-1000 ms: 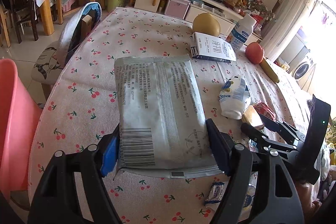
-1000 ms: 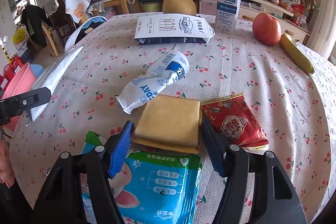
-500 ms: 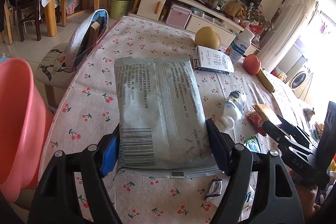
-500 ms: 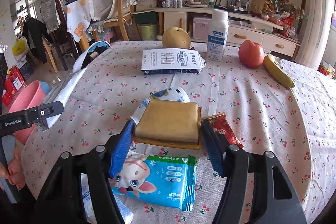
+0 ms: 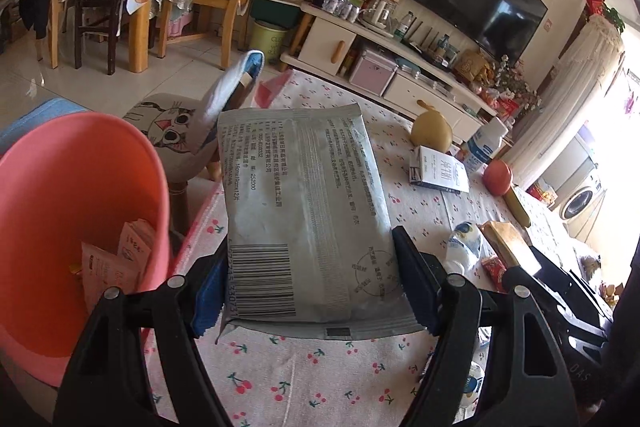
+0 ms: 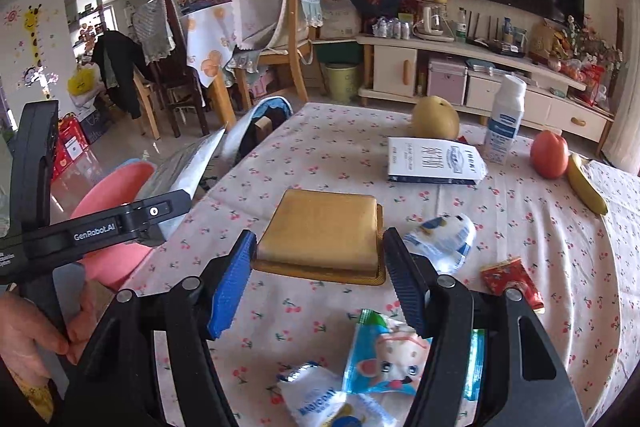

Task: Collect trash
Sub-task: 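Lift the white packet with the left tool while the right tool carries the cake packet to the pink bucket, then open the right tool to drop the cake packet into the bucket while the left tool drops the white packet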

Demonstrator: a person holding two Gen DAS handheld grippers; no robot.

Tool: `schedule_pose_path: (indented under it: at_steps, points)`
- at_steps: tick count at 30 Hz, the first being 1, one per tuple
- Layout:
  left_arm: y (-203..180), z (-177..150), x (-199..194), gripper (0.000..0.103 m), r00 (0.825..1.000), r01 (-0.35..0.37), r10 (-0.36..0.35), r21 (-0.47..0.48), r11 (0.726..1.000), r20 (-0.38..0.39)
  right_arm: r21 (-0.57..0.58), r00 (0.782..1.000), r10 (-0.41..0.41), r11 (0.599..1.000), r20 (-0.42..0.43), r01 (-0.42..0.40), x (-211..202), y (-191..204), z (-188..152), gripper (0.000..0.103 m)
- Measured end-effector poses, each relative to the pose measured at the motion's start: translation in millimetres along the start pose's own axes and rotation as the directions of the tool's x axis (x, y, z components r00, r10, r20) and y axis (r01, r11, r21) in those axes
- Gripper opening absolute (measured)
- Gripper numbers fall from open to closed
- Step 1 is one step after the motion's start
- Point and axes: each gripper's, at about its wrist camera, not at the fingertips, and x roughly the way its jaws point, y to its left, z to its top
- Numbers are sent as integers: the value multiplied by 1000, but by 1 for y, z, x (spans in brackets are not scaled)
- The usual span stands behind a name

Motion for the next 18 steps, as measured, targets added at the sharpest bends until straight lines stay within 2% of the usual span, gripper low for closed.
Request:
schedule_pose_path:
  at_steps: [3, 6, 11, 18]
  points:
    - [20, 6, -13, 75, 998, -55, 56, -41, 998, 37, -35, 999, 51, 998, 4, -50, 6, 31, 12, 65]
    - [44, 14, -26, 75, 988, -129, 135, -88, 988, 75, -86, 995, 96, 992, 5, -96, 15, 66, 23, 65]
    - [97, 23, -45, 75, 967, -214, 239, -221, 951, 89, -173, 986, 168, 971, -13, -168, 34, 125, 37, 65]
    - [157, 25, -59, 75, 948, -264, 310, -370, 891, 70, -256, 969, 237, 934, -77, -249, 73, 189, 42, 65]
